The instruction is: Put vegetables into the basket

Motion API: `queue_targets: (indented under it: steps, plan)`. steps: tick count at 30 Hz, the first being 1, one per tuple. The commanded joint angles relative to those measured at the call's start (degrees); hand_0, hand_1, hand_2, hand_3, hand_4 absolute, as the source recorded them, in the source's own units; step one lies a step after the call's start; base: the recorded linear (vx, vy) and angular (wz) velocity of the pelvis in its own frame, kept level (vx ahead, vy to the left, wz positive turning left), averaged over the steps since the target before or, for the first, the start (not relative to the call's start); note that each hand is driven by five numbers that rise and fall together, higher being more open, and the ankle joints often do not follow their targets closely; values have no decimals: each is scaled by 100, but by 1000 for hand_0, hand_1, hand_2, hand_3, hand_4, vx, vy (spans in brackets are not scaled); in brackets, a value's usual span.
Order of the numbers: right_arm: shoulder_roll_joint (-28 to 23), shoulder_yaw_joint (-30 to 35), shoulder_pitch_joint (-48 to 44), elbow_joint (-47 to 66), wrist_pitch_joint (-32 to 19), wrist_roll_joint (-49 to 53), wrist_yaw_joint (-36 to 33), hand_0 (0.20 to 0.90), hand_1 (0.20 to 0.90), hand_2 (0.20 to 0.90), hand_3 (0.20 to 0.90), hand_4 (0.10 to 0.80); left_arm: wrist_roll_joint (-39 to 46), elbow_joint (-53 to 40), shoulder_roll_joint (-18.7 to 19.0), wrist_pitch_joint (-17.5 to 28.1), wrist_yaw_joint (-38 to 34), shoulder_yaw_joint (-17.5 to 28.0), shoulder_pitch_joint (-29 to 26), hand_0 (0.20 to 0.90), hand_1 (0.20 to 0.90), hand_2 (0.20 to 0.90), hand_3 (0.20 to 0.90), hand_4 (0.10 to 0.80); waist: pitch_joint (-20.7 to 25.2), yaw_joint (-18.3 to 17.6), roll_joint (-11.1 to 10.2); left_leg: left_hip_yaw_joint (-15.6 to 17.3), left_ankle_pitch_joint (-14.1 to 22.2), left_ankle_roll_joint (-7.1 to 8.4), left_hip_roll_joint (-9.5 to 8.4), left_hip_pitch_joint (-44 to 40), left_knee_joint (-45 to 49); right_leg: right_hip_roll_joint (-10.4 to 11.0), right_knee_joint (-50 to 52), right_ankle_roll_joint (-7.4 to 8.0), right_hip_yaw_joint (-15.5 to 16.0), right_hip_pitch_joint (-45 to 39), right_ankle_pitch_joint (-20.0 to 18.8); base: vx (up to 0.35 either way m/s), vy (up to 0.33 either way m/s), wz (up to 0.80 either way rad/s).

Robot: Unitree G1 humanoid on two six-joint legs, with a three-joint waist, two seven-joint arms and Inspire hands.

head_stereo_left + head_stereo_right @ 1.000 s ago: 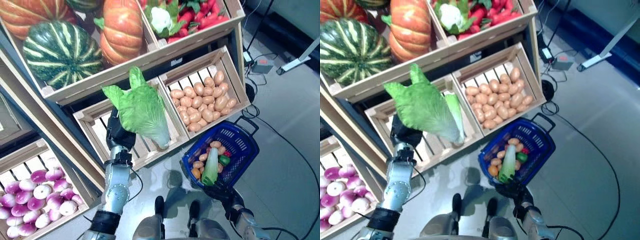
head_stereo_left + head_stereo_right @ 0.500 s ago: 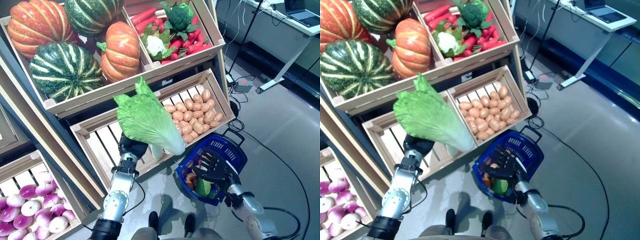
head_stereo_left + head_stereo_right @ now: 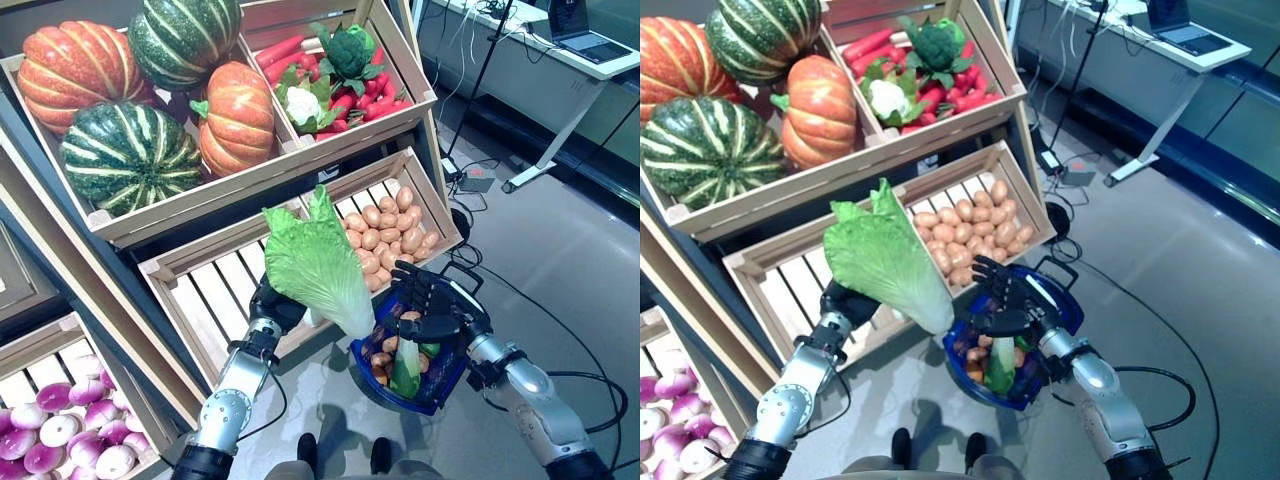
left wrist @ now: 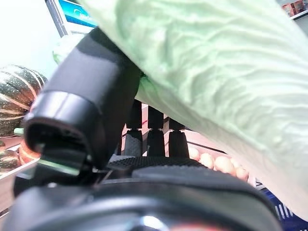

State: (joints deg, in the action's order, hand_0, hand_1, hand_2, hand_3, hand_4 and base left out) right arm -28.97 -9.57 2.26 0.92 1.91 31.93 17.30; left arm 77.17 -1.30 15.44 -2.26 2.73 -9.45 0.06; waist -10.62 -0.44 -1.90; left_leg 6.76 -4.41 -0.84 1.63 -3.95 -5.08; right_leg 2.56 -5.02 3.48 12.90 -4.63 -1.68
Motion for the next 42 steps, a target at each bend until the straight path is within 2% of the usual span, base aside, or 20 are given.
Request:
queue_targets:
  steps: [1,4,12,17,22,30,31,32,42]
  plan:
    - [-83,-15,-475,504,-168,296,473,900,900,900,900,800,40,-88,7,229,626,-178,-429,300,300,300,300,400,640,138,-139,-32,568,66,-159,-63,8,456,2,399,74,11,-289,0,0,0]
    - [-44,-291,-527,568,102,434,788,900,900,900,900,800,102,-71,13,270,690,-270,-408,300,300,300,300,400,660,169,-143,-39,563,81,-148,-45,8,455,2,392,80,21,-268,0,0,0]
    - [-94,-781,-741,594,640,747,999,900,900,900,900,800,184,-66,53,377,738,-486,-414,300,300,300,300,400,714,209,-168,-60,556,104,-125,-42,8,449,2,374,108,5,-229,0,0,0]
    - [-182,-1019,-853,582,1054,835,1522,900,900,900,900,800,252,0,114,393,853,-551,-434,300,300,300,300,400,748,229,-177,-86,549,119,-116,-43,8,447,2,363,125,-8,-207,0,0,0]
    - [-288,-1138,-929,525,1071,905,1544,900,900,900,900,800,279,26,140,383,912,-582,-422,300,300,300,300,400,791,247,-193,-105,547,129,-108,-60,8,445,2,355,126,-28,-195,0,0,0]
    - [-285,-1149,-965,361,1027,924,1188,900,900,900,900,800,321,33,130,418,893,-570,-434,300,300,300,300,400,817,237,-173,-148,537,134,-100,-73,8,439,2,349,85,-37,-189,0,0,0]
    - [-257,-1136,-947,363,985,971,1154,858,858,858,858,772,328,36,129,417,892,-579,-418,300,300,300,300,400,822,232,-167,-147,530,137,-95,-70,8,438,2,353,79,-29,-196,0,0,0]
    - [-219,-1094,-904,379,946,1026,1057,300,300,300,300,400,316,37,118,406,903,-568,-396,300,300,300,300,400,816,222,-159,-140,531,143,-89,-72,8,439,2,356,74,-27,-195,0,0,0]
    - [10,-1023,-825,347,806,1235,739,300,300,300,300,400,170,6,105,351,891,-589,-349,300,300,300,300,400,804,209,-125,-140,528,146,-71,-61,8,446,2,358,67,-22,-187,0,0,0]
